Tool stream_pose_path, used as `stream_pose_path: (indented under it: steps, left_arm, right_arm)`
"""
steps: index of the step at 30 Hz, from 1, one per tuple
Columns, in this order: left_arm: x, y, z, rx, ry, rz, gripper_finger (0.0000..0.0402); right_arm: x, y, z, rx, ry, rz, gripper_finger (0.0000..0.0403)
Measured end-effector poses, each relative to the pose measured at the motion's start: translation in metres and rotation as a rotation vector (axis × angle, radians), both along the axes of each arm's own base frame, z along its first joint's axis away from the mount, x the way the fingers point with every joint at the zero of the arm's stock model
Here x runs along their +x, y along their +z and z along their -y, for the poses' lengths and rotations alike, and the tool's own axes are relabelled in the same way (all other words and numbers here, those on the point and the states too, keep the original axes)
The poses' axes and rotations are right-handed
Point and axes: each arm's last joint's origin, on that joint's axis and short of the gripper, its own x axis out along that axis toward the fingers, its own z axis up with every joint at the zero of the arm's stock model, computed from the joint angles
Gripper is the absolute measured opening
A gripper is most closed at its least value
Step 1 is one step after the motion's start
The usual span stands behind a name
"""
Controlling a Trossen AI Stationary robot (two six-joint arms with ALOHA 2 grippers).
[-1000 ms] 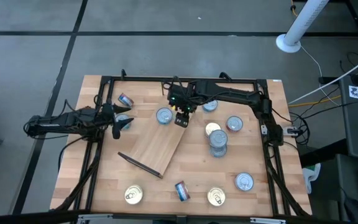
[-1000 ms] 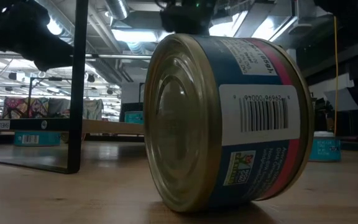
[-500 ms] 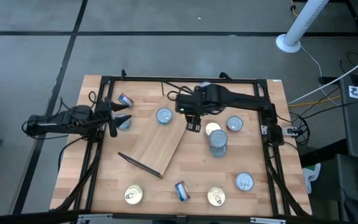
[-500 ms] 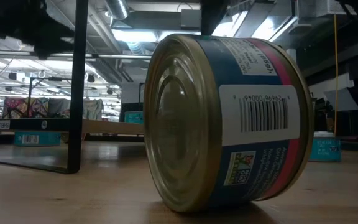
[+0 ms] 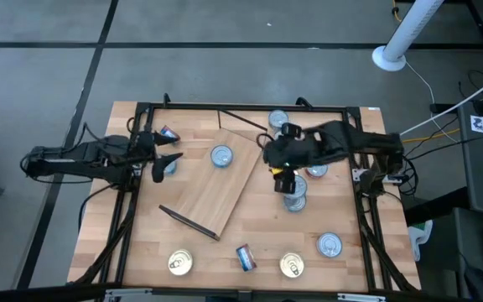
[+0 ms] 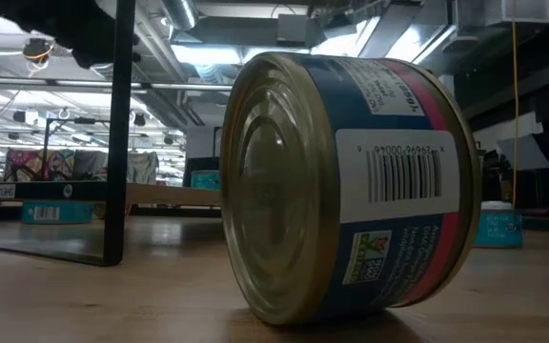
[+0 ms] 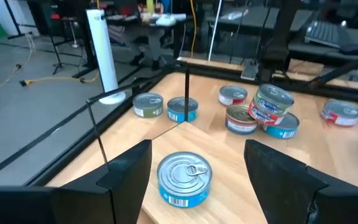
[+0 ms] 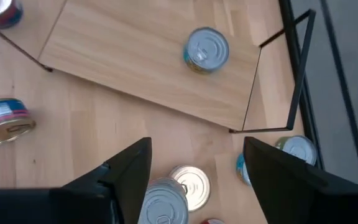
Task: Stack canned seafood by type on shelf
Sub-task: Stack the light blue tuna can on top of the light blue tuna can on the shelf
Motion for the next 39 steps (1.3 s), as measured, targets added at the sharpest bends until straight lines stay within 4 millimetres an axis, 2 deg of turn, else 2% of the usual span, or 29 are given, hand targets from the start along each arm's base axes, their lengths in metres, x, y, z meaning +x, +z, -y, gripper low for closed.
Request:
stream_pose_path:
  steps: [7, 10, 15, 19, 25, 28, 35, 39]
  left_arm:
    - [0.019, 0.018, 0.002, -0.008, -0.07, -0.057, 0.0253]
    - [0.022, 0.023, 0.002, -0.018, -0.091, -0.139, 0.0253]
    - [0.012, 0.028, 0.002, -0.038, -0.084, -0.36, 0.0253]
    - [0.0, 0.025, 0.002, -0.065, -0.07, -0.503, 0.0253]
    - [-0.013, 0.01, 0.003, -0.112, -0.035, -0.712, 0.0253]
    - [-0.014, 0.008, 0.003, -0.131, -0.019, -0.741, 0.0253]
    - [-0.009, 0.003, 0.0, -0.176, 0.039, -0.806, 0.0253]
    - [-0.002, -0.001, -0.005, -0.213, 0.096, -0.843, 0.0253]
  right_arm:
    - [-0.012, 0.006, -0.026, -0.036, 0.06, 0.03, 0.0252]
    - [-0.014, 0.006, -0.033, -0.059, 0.082, 0.034, 0.0252]
    - [-0.02, 0.01, -0.032, -0.083, 0.106, 0.045, 0.0252]
    - [-0.034, 0.003, -0.026, -0.131, 0.081, 0.007, 0.0252]
    - [-0.074, -0.029, -0.01, -0.176, -0.106, -0.045, 0.0252]
    - [-0.089, -0.05, -0.004, -0.169, -0.148, -0.026, 0.0252]
    - [-0.11, -0.106, 0.002, -0.106, -0.127, 0.079, 0.0252]
    - [-0.114, -0.135, 0.002, -0.045, -0.114, 0.155, 0.0252]
